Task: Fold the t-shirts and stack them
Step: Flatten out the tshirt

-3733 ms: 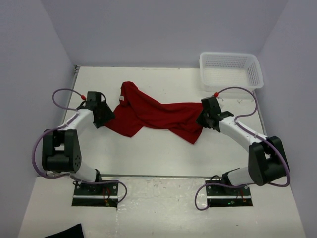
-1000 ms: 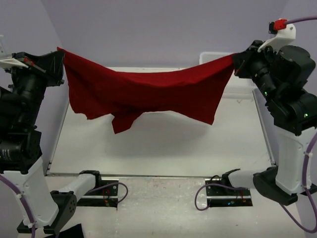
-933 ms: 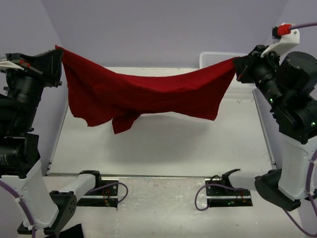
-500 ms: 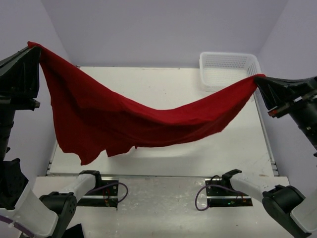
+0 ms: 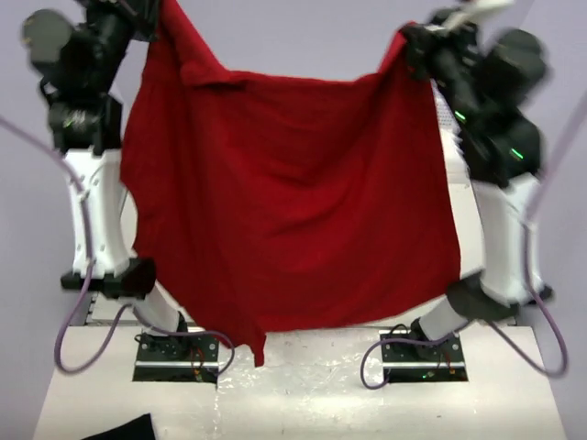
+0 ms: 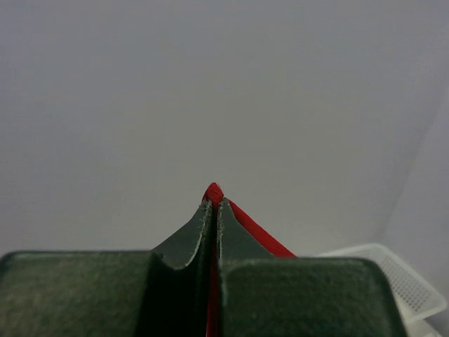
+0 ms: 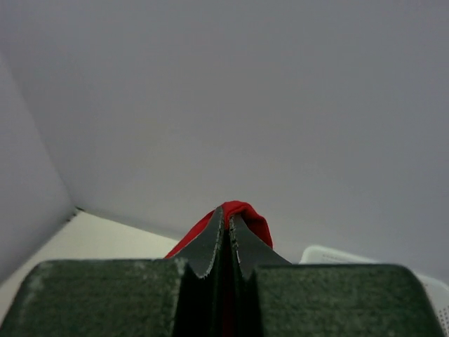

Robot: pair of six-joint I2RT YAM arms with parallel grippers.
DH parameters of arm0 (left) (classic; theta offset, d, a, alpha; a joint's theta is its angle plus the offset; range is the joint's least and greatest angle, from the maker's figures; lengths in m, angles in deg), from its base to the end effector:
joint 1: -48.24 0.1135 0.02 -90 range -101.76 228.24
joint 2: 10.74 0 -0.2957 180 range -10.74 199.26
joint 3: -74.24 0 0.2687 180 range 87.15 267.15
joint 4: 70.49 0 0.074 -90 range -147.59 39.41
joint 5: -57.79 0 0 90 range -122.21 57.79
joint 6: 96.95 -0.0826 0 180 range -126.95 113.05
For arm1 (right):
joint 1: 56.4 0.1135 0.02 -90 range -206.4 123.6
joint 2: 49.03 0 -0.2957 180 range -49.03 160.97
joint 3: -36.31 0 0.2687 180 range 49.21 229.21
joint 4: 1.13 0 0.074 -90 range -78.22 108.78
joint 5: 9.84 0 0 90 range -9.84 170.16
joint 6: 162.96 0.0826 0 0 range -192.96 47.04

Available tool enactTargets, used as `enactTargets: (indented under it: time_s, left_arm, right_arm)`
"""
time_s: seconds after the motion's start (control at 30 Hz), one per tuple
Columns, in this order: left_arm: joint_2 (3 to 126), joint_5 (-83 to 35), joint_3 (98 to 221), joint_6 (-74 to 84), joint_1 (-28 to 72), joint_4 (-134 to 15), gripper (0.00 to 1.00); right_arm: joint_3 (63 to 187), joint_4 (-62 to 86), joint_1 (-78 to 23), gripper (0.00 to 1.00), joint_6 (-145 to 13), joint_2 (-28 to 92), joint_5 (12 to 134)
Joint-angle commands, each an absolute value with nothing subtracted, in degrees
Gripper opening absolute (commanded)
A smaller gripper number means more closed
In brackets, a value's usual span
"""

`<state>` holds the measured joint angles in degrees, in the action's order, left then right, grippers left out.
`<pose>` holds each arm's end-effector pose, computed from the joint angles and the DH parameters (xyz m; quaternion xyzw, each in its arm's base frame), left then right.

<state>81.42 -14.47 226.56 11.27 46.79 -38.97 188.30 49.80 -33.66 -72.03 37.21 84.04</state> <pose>0.2981 -0.0327 0.7152 0.0577 0.5181 -0.2227 0.8238 0.2440 0.0962 0.6936 -0.0890 0.6037 0.1422 0.7793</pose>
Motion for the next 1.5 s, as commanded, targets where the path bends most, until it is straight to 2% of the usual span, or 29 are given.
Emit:
enactTargets:
  time_s: [0.0,0.1,0.17,0.37,0.57,0.73,1.1,1.23,1.47]
  left_arm:
    - [87.95,-17.27,230.84,7.12,48.15,-42.90,0.00]
    - [92.52,-16.83,231.81,7.03,51.05,-48.43,0.00]
    - [93.15,-15.00,232.52,7.47,53.15,-51.59,0.00]
    - [91.48,-12.18,233.57,8.78,56.58,-55.21,0.00]
    - [82.28,-9.80,231.56,11.16,58.00,-53.72,0.00]
    - [70.51,-8.31,226.45,13.27,58.00,-50.04,0.00]
    - [53.96,-7.43,223.91,13.79,58.00,-40.80,0.00]
    - [52.72,-6.46,224.60,15.55,58.00,-42.81,0.00]
    - [62.09,-3.39,224.88,19.77,58.00,-46.51,0.00]
  right_arm:
    - [194.12,42.12,-34.34,0.00,-80.15,51.30,91.93]
    - [199.76,38.42,-34.87,0.00,-84.02,56.86,93.69]
    - [198.46,35.70,-35.65,0.00,-85.26,56.88,94.14]
    - [196.16,35.85,-36.71,0.00,-85.88,53.02,93.52]
    - [195.99,41.02,-35.57,0.00,-84.91,45.73,93.52]
    - [187.04,44.81,-30.66,0.00,-85.96,34.42,96.50]
    - [177.01,50.36,-6.15,0.00,-88.16,15.68,112.32]
    - [179.11,51.68,-3.75,0.00,-89.48,16.01,115.14]
    - [179.99,45.53,-3.40,0.00,-96.24,22.05,117.07]
